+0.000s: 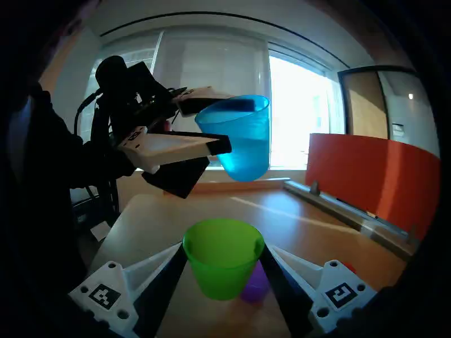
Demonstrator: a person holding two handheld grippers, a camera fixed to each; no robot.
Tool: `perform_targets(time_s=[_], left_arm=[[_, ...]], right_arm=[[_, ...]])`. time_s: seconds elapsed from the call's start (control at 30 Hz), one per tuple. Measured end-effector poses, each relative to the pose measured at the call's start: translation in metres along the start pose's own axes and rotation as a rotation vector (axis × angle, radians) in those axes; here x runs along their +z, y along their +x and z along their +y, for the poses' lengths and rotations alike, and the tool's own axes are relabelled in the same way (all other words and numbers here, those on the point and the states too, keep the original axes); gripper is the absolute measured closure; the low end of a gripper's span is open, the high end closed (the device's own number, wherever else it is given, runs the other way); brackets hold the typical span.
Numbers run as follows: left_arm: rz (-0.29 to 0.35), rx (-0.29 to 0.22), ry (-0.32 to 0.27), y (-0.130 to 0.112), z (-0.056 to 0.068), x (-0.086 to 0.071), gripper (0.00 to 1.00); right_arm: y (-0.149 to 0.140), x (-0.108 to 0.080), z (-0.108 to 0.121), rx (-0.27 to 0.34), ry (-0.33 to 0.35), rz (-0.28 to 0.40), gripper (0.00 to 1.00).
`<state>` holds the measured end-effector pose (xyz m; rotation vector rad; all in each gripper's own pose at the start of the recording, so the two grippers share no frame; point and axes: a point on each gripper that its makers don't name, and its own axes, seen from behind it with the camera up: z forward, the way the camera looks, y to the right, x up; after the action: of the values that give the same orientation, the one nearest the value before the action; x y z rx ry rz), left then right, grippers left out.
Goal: Pour water
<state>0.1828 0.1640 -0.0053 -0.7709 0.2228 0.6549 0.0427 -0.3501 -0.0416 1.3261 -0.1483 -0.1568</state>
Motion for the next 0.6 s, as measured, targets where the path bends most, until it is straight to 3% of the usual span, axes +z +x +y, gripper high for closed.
perform_targets(time_s=[0.6], left_arm=[[-0.004, 0.037, 0.006, -0.0046, -0.0015, -0.0004, 0.14]], right_arm=[[0.0042, 0.0004, -0.0019, -0.004, 0.005, 0.004, 0.09]])
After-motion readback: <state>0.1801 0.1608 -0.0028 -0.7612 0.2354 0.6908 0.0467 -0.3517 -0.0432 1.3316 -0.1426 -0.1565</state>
